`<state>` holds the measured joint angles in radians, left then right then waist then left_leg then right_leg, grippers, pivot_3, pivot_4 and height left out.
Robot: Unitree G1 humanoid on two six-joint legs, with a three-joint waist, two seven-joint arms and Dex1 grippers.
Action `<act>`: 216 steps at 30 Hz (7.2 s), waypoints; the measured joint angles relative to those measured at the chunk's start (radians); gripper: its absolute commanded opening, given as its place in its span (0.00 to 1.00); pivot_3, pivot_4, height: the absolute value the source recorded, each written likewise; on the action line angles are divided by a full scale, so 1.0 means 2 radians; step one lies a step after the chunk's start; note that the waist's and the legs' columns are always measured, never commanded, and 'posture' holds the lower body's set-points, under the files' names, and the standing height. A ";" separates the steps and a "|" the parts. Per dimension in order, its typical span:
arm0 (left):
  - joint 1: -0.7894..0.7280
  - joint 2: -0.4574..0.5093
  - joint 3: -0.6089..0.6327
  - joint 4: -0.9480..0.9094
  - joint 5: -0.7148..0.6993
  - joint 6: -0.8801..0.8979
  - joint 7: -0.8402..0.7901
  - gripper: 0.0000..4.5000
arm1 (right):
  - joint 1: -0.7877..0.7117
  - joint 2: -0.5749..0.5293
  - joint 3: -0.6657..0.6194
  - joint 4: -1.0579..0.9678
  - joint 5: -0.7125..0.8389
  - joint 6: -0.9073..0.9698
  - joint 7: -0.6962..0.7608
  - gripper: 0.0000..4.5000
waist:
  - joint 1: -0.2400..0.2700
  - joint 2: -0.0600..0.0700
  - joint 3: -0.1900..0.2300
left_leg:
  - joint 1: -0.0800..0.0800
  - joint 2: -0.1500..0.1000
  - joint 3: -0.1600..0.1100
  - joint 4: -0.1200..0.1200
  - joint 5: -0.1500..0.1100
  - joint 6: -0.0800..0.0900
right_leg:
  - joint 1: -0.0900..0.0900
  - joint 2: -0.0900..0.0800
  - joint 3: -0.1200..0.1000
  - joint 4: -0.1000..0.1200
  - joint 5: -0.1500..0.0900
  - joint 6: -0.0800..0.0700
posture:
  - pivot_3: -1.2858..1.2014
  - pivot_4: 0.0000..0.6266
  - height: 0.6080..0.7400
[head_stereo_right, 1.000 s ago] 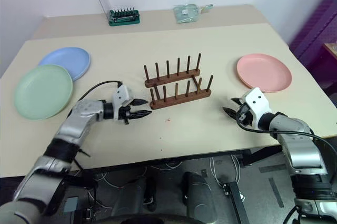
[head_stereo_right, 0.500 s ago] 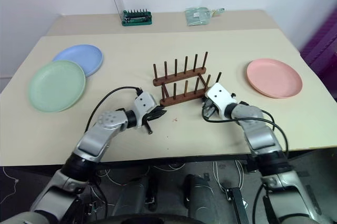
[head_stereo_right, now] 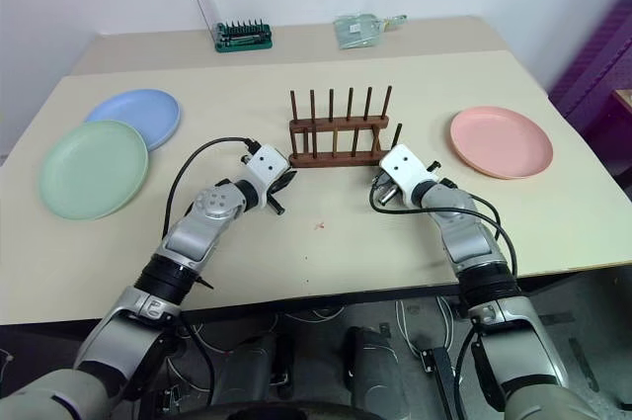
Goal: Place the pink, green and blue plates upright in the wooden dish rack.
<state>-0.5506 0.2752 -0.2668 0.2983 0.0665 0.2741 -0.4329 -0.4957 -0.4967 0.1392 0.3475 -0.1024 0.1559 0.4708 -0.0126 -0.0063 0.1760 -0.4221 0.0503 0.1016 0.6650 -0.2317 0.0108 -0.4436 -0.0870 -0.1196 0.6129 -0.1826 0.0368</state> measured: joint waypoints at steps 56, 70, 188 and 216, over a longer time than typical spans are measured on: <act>0.093 0.009 -0.037 -0.169 -0.077 0.005 -0.157 0.14 | -0.161 -0.040 -0.258 -0.152 0.550 0.383 0.071 0.00 | 0.012 0.002 0.005 | -0.009 -0.001 0.001 0.000 0.000 0.001 | -0.009 0.000 0.001 0.001 0.000 0.001 | 0.52 0.24 0.92; 0.102 0.009 -0.037 -0.176 -0.078 0.014 -0.157 0.14 | -0.167 -0.028 -0.263 -0.039 0.533 0.390 0.047 0.32 | 0.012 0.002 0.005 | -0.009 -0.001 0.001 0.001 0.000 0.002 | -0.010 0.000 0.001 0.001 0.001 0.002 | 0.52 0.24 0.92; -0.156 0.023 0.419 -0.290 -0.341 0.237 0.413 0.51 | -0.219 0.015 0.110 -0.001 -0.198 -0.278 -0.021 0.00 | 0.005 -0.007 0.006 | -0.009 -0.001 0.002 0.001 0.002 -0.002 | -0.009 0.003 0.001 0.001 0.004 0.002 | 0.52 0.24 0.92; 0.225 0.154 0.168 -0.399 -0.356 0.198 -0.080 0.51 | -0.193 0.078 -0.184 -0.172 0.533 0.367 -0.059 0.00 | 0.001 -0.005 0.007 | -0.010 0.000 0.001 0.000 0.001 -0.001 | -0.011 0.002 0.002 0.001 0.004 0.001 | 0.52 0.24 0.92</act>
<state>-0.1008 0.5831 0.0701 -0.4993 -0.6459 0.6701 -0.5928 -0.8825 -0.3404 -0.2283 0.0026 0.9631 0.8890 0.3531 -0.0106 -0.0155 0.1893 -0.4423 0.0511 0.1039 0.6658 -0.2293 0.0082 -0.4653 -0.0831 -0.1160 0.6141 -0.1737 0.0396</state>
